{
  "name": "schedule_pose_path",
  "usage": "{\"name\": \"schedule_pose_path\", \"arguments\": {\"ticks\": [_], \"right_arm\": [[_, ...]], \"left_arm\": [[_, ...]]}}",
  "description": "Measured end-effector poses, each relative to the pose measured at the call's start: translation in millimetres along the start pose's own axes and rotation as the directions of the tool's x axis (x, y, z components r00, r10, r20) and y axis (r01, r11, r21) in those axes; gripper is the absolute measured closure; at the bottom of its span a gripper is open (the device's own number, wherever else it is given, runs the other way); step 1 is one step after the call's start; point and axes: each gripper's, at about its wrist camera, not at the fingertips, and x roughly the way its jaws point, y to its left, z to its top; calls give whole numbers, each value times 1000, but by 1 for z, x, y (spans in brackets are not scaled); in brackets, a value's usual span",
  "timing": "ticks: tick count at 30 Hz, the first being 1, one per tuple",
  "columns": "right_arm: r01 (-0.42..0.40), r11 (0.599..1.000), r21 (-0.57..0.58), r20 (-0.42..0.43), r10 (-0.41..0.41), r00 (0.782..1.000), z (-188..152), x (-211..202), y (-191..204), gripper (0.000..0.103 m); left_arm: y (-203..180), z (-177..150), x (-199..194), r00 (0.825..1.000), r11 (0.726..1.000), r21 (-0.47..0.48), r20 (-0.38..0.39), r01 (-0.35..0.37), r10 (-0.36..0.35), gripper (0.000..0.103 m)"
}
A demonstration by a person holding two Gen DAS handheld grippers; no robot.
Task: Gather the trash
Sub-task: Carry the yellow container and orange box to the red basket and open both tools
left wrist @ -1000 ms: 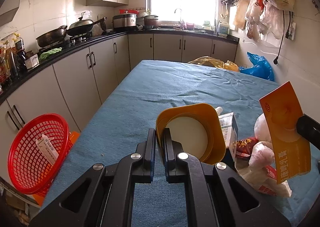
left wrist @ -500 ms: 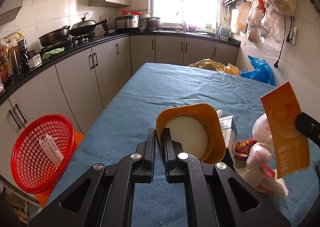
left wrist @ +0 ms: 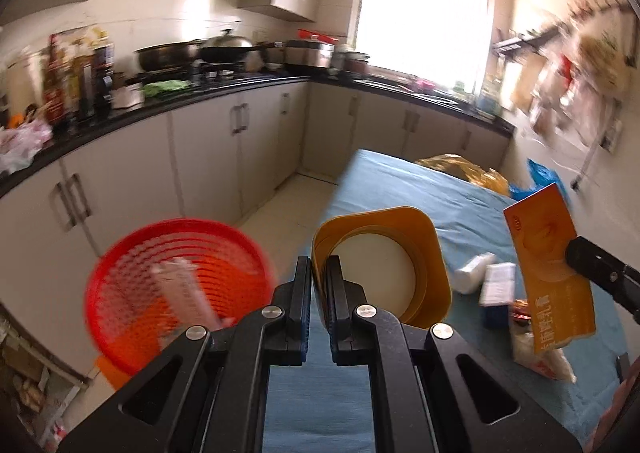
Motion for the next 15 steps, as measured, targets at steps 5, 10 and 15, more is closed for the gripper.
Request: {"name": "schedule_pose_path", "arguments": {"ticks": [5, 10, 15], "right_arm": [[-77, 996, -49, -62, 74, 995, 7, 42, 47, 76], [-145, 987, -64, -132, 136, 982, 9, 89, 86, 76], [-169, 983, -75, -180, 154, 972, 6, 132, 114, 76]], "left_arm": [[55, 0, 1, 996, 994, -61, -16, -86, 85, 96], [102, -8, 12, 986, 982, -97, -61, -164, 158, 96], [130, -12, 21, 976, 970, -125, -88, -210, 200, 96]]}}
